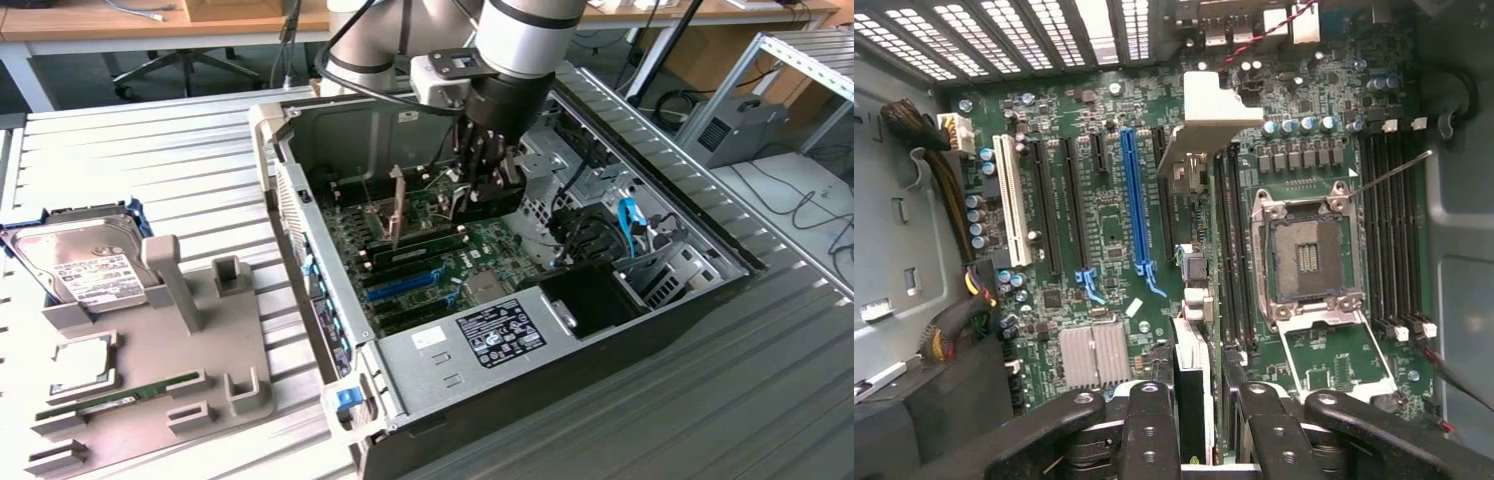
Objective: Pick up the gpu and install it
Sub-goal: 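Insert the gpu into the slot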
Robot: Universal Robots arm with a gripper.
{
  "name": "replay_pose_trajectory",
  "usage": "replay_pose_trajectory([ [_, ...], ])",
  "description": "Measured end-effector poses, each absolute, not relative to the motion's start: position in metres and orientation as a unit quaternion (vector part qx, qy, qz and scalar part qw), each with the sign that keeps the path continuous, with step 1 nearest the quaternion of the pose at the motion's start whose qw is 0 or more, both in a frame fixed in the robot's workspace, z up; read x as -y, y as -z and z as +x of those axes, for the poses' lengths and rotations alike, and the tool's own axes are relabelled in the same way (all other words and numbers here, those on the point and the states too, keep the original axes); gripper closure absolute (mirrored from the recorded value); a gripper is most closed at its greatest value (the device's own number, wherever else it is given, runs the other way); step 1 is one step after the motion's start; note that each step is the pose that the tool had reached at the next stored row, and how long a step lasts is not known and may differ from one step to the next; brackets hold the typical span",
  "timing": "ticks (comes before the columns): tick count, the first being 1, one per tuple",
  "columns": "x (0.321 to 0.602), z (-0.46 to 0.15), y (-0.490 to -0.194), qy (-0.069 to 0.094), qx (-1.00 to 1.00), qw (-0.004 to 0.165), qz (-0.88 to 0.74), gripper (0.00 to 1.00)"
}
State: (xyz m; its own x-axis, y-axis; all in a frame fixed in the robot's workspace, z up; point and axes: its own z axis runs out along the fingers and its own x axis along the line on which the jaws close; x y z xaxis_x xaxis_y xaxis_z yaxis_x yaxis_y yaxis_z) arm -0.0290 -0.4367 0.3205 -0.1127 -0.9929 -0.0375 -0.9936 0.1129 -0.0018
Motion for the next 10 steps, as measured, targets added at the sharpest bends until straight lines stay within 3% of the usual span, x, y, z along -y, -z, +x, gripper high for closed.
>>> replay_pose_trajectory([
  [10, 0.445, -0.0299, -0.3203, -0.015, -0.746, 0.017, -0.666, 0.71],
])
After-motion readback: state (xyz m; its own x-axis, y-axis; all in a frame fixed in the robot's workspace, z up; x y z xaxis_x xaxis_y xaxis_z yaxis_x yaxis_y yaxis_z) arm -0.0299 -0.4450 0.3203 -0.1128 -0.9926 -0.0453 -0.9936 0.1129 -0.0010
